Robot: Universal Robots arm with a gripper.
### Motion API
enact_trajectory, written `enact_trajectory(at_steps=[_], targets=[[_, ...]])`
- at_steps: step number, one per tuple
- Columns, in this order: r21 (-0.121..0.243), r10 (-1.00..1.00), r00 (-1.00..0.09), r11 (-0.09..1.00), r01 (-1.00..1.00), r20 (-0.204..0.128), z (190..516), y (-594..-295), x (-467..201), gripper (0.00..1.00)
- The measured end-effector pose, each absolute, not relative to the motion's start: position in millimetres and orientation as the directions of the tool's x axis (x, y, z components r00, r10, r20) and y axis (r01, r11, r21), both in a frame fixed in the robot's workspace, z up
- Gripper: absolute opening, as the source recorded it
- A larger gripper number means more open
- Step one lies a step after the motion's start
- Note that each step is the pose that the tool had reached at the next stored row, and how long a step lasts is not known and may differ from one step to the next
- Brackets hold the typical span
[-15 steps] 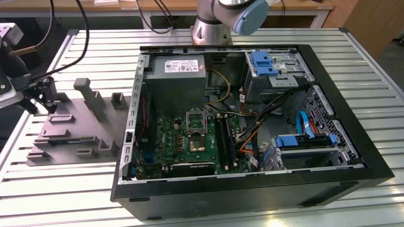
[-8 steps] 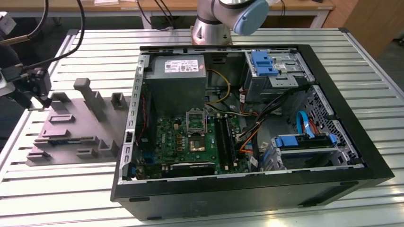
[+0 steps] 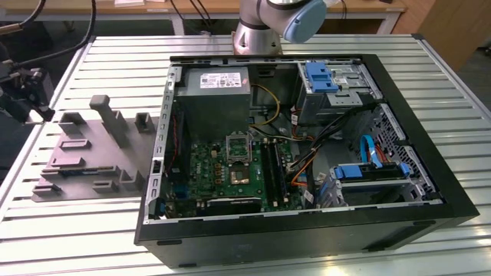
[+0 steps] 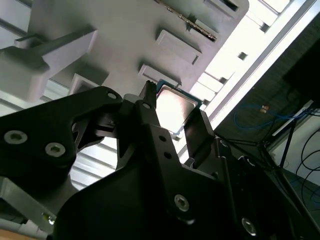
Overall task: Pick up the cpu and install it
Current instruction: 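Pick up the cpu and move it towards the insertion slot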
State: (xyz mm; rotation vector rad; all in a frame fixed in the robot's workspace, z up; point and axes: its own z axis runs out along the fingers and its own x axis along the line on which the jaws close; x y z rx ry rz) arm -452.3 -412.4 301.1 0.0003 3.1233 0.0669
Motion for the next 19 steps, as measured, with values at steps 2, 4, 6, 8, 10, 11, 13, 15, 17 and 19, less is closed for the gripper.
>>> enact_trajectory(at_steps=[2,4,6,8,10,11,13,15,17,19], targets=[[0.043,0.001,-1.0,0.999,0.0,-0.018,308.3,-412.4,-452.3,0.47],[0.043,0.0,-1.0,0.999,0.0,-0.017,315.1,-412.5,-452.3,0.47],[0.043,0.001,-1.0,0.999,0.0,-0.018,321.6,-412.4,-452.3,0.47],[0.043,0.0,-1.0,0.999,0.0,-0.018,328.5,-412.5,-452.3,0.47],[0.043,0.0,-1.0,0.999,0.0,-0.018,334.7,-412.4,-452.3,0.47],[0.043,0.001,-1.0,0.999,0.0,-0.018,338.0,-412.4,-452.3,0.47],[0.043,0.0,-1.0,0.999,0.0,-0.018,344.5,-412.4,-452.3,0.47],[0.043,0.0,-1.0,0.999,0.0,-0.018,351.7,-412.4,-452.3,0.47],[0.043,0.0,-1.0,0.999,0.0,-0.018,359.7,-412.4,-452.3,0.47],[0.043,0.001,-1.0,0.999,0.0,-0.017,367.3,-412.4,-452.3,0.47]])
